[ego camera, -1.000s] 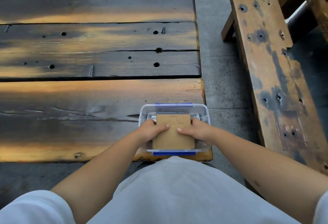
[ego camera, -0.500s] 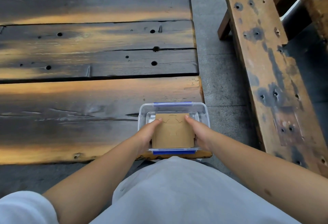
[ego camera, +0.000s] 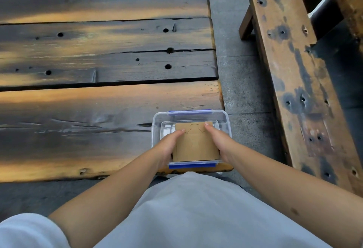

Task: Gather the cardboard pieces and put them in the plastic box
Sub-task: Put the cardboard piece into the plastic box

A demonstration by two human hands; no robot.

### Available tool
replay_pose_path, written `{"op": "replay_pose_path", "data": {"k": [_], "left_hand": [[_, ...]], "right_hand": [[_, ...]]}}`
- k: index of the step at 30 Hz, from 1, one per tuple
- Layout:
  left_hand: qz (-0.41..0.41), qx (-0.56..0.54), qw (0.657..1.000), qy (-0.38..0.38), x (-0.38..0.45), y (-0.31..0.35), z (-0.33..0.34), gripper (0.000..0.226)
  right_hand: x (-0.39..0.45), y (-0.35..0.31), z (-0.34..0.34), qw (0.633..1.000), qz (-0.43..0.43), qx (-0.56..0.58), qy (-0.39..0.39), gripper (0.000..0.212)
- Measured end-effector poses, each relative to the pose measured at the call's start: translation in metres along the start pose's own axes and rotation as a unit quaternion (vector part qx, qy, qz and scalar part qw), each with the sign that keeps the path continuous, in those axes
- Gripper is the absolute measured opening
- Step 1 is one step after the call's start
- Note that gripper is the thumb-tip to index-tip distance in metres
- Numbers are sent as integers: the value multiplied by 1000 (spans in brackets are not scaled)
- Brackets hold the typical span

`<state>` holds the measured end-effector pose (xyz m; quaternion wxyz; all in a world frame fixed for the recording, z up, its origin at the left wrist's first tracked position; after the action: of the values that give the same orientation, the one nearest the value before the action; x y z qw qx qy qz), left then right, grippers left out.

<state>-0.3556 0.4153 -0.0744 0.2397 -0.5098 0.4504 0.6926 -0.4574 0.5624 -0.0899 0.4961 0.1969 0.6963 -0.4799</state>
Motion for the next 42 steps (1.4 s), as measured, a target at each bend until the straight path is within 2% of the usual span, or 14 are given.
{"op": "replay_pose_path", "data": {"k": [4,7,11,13,15,17,19,20,22,24,25,29,33,42], "left_hand": [[21,38,999,6,1,4,-1,25],[27,96,995,15,5,3,-4,46],[38,86,996,8,0,7,-6,53],[57,95,993,32,-5,11,-8,65],[100,141,983,63,-10,12,-10,74],[210,217,949,89,-20,15,-14,69],[325,321,881,120,-33,15,-20,61],[354,384,842,136,-37,11,-25,67],[344,515,768,164,-35,-3,-37,93],[304,617,703,182,-29,-19,-48,110],[292,645,683,183,-27,-25,-52,112],[306,663,656,191,-20,-29,-54,106],[313,655,656,205,-15,-19,-54,103],[300,674,640,216,-5,6,-59,101]], "right_hand": [[-2,-1,0,1000,5,10,4,64],[-5,-2,0,1000,13,10,6,65],[-11,-6,1,999,29,20,-7,52],[-16,-10,-2,1000,3,-16,11,58],[-22,-16,-7,991,-80,-97,41,65],[-33,-22,-17,963,-190,-171,84,58],[-44,-21,-27,920,-277,-249,124,61],[-48,-17,-31,890,-304,-312,135,71],[-49,-1,-37,839,-308,-428,134,103],[-45,19,-44,829,-267,-477,116,128],[-42,27,-46,831,-251,-483,109,133],[-35,38,-47,836,-264,-471,93,126],[-28,28,-45,826,-283,-476,107,118],[-16,-4,-41,803,-283,-513,109,120]]}}
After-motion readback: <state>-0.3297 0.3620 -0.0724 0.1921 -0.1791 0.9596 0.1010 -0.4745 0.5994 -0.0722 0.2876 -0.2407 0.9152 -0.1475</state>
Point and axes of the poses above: each hand's wrist, its own x-axis towards the middle knuckle, its own z-axis out of the palm, y = z × x, the point moved 4 cm from there along x, towards the middle knuckle, and after that the axes turned 2 degrees about -z, right-handed, at the moved point
